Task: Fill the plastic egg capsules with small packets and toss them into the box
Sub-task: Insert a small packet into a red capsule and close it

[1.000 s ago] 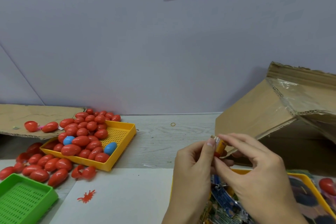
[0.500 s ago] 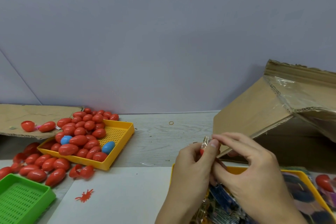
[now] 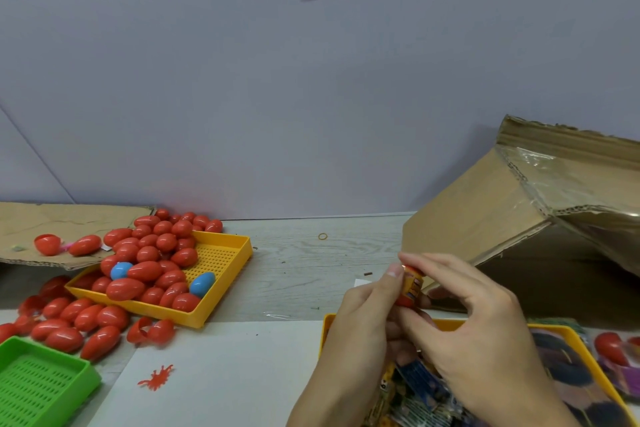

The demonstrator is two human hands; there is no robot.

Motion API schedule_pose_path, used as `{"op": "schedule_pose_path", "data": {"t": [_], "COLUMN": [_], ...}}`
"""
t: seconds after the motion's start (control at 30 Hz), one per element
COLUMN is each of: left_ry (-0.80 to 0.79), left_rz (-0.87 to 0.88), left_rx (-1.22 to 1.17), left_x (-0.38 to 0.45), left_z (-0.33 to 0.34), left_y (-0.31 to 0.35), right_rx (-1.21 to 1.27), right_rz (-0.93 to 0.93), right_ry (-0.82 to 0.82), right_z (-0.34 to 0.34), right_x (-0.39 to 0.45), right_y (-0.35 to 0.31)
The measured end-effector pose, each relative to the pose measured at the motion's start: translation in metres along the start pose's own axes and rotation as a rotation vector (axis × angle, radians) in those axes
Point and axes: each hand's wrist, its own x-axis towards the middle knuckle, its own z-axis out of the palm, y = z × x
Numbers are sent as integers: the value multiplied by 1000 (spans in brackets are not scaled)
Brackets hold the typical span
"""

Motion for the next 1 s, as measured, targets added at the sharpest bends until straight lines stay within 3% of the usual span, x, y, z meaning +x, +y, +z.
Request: {"op": "schedule_pose_path", "data": {"t": [0.23,0.53,0.73,0.87,1.0], "left_ry": [-81,144,46,61,-27], "left_rz": [-13,8,46,-16,-83], "left_rx": [-38,7,-36,-229,-450], "left_x": [0,3,0,1,-2], "left_z": [-6,-7,-6,-4,0], "left_y": [1,-4,3,3,7], "right_rx": [10,28,122,180,202], "right_rz": [5,58,89,105,122], "right_ry": [12,-117,-123,-85,-32], "right_z": [0,1,1,4,9], "right_x": [1,1,1,-1,-2], "right_y": [-3,-4,-4,-3,-2]}}
